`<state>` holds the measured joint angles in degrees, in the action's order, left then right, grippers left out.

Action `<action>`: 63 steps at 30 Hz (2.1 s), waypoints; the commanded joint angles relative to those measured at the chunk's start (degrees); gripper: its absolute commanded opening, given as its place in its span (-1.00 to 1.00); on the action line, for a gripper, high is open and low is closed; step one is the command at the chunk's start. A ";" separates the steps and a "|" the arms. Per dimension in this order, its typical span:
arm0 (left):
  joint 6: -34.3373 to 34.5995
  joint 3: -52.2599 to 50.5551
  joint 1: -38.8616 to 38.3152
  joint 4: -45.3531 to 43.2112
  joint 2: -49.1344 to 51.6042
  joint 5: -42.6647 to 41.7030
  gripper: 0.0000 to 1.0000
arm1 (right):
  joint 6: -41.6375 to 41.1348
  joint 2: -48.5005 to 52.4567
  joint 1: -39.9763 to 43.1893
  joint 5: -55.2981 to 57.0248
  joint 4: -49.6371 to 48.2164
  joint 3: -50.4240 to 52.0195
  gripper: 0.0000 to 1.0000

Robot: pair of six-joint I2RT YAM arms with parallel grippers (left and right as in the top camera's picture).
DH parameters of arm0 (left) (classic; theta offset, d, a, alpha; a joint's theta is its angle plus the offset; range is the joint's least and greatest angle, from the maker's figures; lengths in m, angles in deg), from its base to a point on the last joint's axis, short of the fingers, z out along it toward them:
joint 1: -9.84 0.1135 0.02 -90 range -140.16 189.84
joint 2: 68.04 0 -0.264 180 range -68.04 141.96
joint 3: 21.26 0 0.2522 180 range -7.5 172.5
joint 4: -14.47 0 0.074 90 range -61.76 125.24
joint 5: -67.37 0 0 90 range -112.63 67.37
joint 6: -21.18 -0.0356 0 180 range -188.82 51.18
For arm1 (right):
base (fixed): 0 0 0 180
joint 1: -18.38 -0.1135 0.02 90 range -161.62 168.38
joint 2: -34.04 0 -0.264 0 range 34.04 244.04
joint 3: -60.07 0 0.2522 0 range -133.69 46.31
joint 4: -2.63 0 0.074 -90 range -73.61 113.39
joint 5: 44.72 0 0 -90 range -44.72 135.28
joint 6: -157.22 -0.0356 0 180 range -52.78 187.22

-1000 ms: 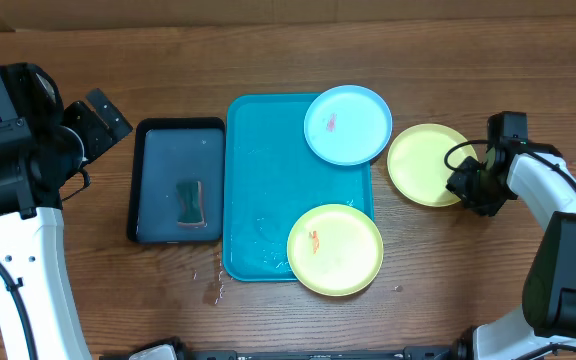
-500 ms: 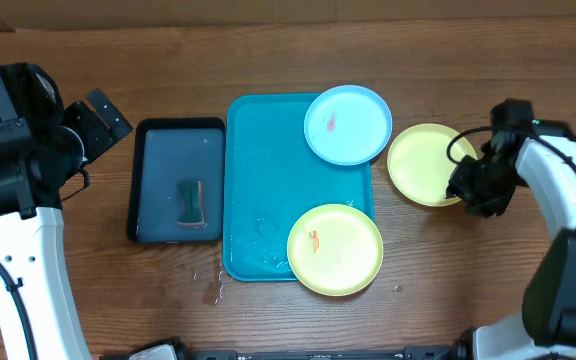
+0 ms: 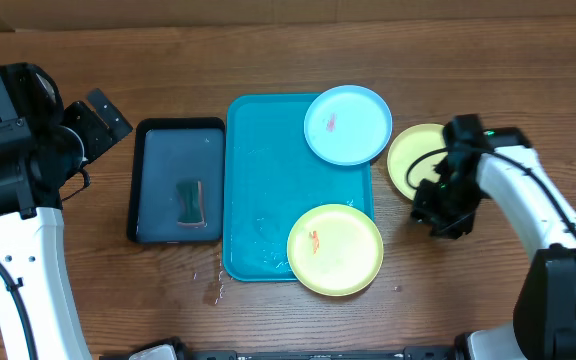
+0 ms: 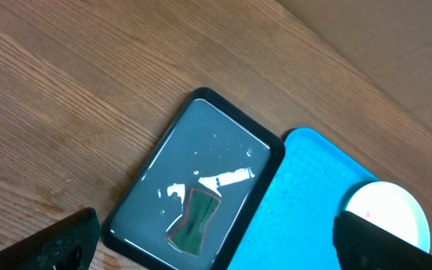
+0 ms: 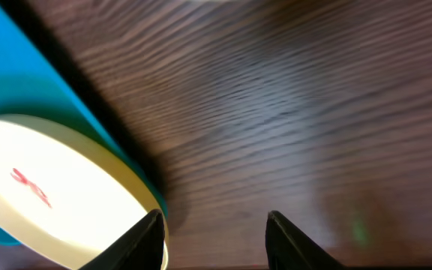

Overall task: Clean dirty plates on tray and stack at the side
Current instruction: 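Move the right gripper back to the other yellow plate's rim, then grasp the yellow plate rim and drag it toward the tray center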

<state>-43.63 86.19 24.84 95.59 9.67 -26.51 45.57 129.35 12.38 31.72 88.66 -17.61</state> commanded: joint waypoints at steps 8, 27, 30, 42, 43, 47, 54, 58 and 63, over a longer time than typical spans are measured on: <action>0.57 0.31 -0.02 -0.07 0.39 -0.20 1.00 | -3.96 -0.48 -9.66 -1.77 -3.67 4.13 -0.07; 0.57 0.31 -0.02 -0.07 0.39 -0.17 1.00 | -7.15 -0.48 -18.34 -1.53 -4.31 4.68 -0.20; 0.57 0.31 -0.02 -0.07 0.39 -0.17 1.00 | -7.15 -0.48 -18.34 -1.53 -4.02 4.72 -0.22; 0.57 0.31 -0.02 -0.07 0.39 -0.17 0.99 | -7.19 -0.48 -18.38 -1.55 -0.57 4.72 -0.49; 0.57 0.31 -0.02 -0.07 0.39 -0.17 0.99 | -7.19 -0.48 -18.38 -1.55 -0.59 4.72 -0.49; 0.57 0.31 -0.02 -0.07 0.39 -0.17 1.00 | -7.61 -0.48 -18.43 -1.55 -0.61 4.72 -0.49; 0.57 0.31 -0.02 -0.07 0.39 -0.17 0.99 | -9.92 -0.48 -19.71 -1.46 -2.25 5.57 -0.48; 0.57 0.31 -0.02 -0.07 0.39 -0.17 1.00 | -10.14 -0.48 -20.31 -1.49 -4.13 8.11 -0.48; 0.57 0.31 -0.02 -0.07 0.39 -0.17 1.00 | -10.14 -0.48 -20.31 -1.14 -4.72 8.61 -0.68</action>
<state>-43.63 86.19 24.84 95.59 9.67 -26.51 35.93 129.35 -7.64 30.52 84.49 -9.04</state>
